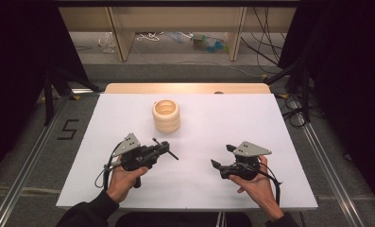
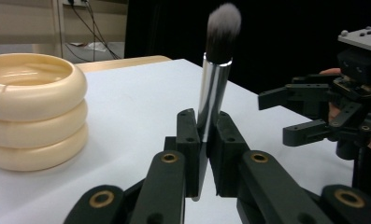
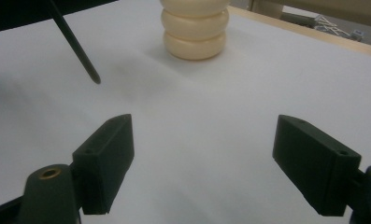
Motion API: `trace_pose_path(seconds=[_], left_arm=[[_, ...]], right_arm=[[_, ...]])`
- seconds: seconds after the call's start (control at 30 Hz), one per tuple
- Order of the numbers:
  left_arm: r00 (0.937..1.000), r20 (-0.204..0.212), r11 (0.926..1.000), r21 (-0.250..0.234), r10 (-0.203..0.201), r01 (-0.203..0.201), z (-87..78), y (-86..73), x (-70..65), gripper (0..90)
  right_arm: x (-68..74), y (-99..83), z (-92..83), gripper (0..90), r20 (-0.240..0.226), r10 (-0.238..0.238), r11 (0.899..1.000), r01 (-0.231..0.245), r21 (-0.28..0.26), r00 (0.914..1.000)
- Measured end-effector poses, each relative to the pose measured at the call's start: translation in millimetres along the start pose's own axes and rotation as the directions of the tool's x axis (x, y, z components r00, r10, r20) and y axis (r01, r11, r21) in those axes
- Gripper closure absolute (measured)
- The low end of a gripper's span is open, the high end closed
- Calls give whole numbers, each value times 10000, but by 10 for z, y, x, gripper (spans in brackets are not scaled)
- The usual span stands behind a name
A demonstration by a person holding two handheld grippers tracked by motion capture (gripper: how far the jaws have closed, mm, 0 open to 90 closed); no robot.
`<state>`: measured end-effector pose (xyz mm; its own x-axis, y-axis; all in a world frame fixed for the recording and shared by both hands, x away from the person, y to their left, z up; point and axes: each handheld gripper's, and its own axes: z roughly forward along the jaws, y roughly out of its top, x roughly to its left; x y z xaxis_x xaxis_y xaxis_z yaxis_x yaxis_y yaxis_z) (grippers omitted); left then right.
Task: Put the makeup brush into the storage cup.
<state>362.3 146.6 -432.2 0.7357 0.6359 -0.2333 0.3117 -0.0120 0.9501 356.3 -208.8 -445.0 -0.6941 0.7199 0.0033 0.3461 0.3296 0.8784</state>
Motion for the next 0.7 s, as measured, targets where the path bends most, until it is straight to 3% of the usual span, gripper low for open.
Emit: trace_pose_path(seconds=[0.23,0.33,0.37,0.43,0.6,0.63,0.7], left_arm=[[9997,-189,9999,-27,-133,133,-3,30,45,831],[9984,-357,9990,-40,-440,439,-1,51,54,831],[9993,-219,9995,-30,-315,315,1,63,75,831],[9986,-157,9987,13,-512,513,8,84,89,831],[9974,-364,9979,183,-620,627,37,129,93,831],[9990,-261,9991,197,-370,375,42,147,106,831],[9992,-287,9991,331,-272,281,50,182,110,831]], right_arm=[[-80,-59,-139,227,307,248,9997,-248,-8,9992],[-110,-81,-190,222,415,337,9994,-335,-68,9986],[-119,-87,-211,221,473,408,9991,-404,-85,9980],[-146,-108,-249,219,557,441,9990,-439,-59,9975],[-179,-151,-304,210,633,656,9978,-646,-179,9958],[-181,-154,-327,208,641,614,9981,-614,-11,9961],[-189,-170,-333,202,625,575,9983,-571,-78,9964]])
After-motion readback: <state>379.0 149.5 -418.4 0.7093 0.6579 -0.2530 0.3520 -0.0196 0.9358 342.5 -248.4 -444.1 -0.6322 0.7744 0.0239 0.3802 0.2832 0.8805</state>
